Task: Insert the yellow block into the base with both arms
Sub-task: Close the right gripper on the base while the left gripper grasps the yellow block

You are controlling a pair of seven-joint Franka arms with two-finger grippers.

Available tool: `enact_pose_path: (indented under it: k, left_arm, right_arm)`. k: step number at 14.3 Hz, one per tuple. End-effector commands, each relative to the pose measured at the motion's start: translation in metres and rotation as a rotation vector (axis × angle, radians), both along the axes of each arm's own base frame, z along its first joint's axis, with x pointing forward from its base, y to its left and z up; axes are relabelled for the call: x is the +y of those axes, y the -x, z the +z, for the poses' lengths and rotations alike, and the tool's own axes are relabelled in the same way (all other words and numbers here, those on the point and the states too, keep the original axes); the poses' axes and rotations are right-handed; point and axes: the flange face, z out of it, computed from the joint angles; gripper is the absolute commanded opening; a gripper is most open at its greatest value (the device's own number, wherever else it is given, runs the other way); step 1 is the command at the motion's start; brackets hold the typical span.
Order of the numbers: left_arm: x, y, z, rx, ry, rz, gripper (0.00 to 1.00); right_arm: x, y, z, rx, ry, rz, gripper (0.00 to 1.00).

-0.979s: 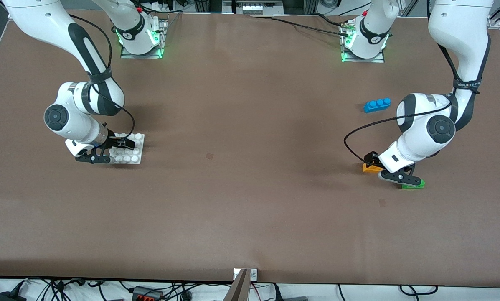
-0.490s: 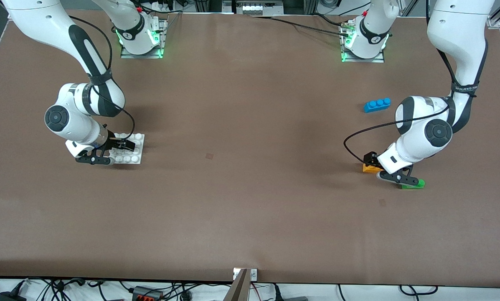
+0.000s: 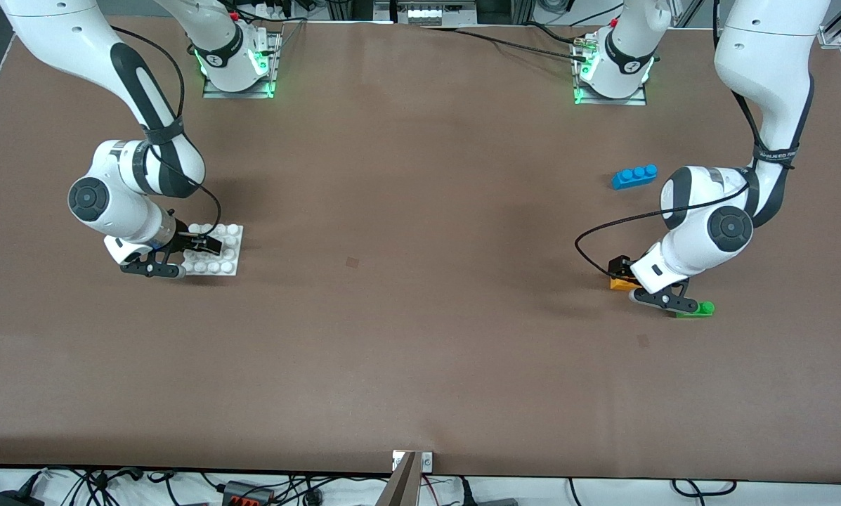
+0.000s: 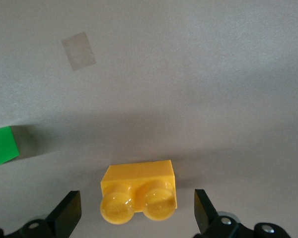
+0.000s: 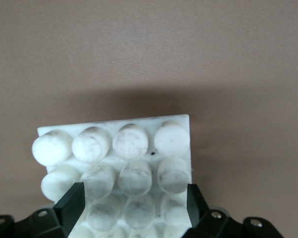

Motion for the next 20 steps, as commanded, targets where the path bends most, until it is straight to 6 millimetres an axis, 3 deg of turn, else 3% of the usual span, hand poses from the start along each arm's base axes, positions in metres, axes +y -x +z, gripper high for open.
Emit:
enact_pose_path:
  k: [1, 5, 10, 15, 20]
  left_arm:
    - [0.001, -0.002, -0.007, -0.01, -0.006, -0.028, 1.0]
    - [0.001, -0.001, -0.013, -0.003, -0.006, -0.028, 1.0]
    - [0.001, 0.0, -0.016, 0.002, -0.006, -0.028, 1.0]
    - [0.001, 0.001, -0.02, 0.007, -0.005, -0.027, 1.0]
    - [0.001, 0.002, -0.025, 0.013, -0.006, -0.028, 1.0]
  right_arm:
    - [-0.016, -0.002, -0.005, -0.015, -0.009, -0.004, 0.87]
    - [-0.022, 0.0, -0.011, -0.008, -0.009, 0.003, 0.86]
    - [-0.016, 0.002, -0.015, 0.001, -0.012, 0.01, 0.66]
    - [-0.009, 0.004, -0.018, 0.012, -0.015, 0.03, 0.63]
    - [0.033, 0.005, -0.022, 0.018, -0.038, 0.1, 0.6]
